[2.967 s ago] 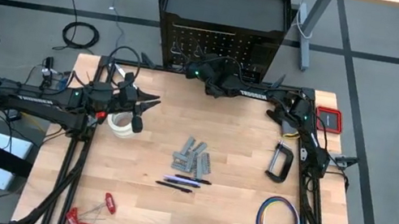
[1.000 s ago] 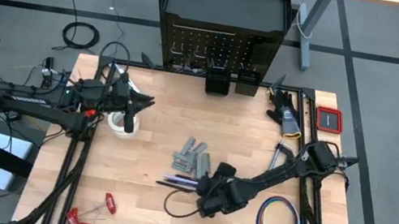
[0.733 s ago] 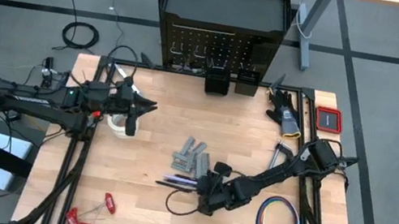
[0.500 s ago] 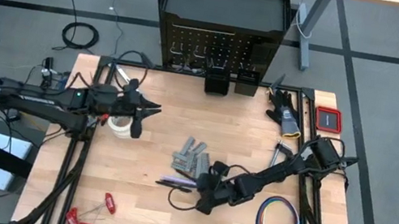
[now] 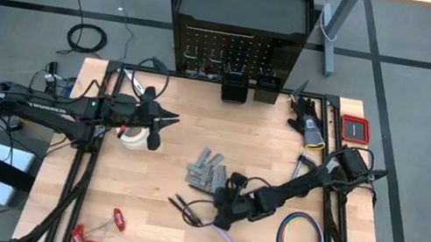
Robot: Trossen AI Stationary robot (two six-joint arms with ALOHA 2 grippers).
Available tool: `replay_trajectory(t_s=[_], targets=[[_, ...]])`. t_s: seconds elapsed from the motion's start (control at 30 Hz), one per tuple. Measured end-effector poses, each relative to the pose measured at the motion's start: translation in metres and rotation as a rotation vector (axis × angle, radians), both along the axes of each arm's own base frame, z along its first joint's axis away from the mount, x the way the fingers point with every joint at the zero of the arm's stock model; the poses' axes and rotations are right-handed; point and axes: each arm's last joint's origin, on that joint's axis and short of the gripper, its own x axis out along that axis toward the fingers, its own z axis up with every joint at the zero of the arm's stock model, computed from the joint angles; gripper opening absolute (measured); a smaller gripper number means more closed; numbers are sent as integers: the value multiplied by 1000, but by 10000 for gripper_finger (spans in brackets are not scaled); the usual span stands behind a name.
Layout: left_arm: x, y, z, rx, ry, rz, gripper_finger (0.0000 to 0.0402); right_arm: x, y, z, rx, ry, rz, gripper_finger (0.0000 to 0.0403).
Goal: Hang tools onto peg board
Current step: Put the black pen into the left black bin on the peg board
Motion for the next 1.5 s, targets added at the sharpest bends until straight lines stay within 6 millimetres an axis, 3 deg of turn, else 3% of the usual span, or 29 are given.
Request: replay_trajectory(t_s=[0.2,0.37,0.5,0.63,0.83,1.03,1.27,1.4,1.5], targets=[[0,0,0,2,0,5,63,13,-33,57,-67,-88,-131,45],[0,0,-1,1,9,7,63,17,-82,98,-98,-157,-339,46],[0,0,-1,-9,9,10,63,11,-137,103,-71,-110,-587,48],[0,0,-4,-32,33,13,63,9,-182,107,-57,-101,-701,49],[1,0,-11,-62,83,22,63,4,-229,103,-37,-79,-789,51],[4,0,-17,-86,116,22,63,8,-252,105,6,-148,-779,68],[8,0,-17,-87,104,17,63,7,-259,107,1,-170,-780,112],[8,0,-15,-89,79,17,63,7,-256,108,-15,-152,-747,136],[8,0,-15,-89,84,17,63,9,-234,114,-28,-128,-654,150]])
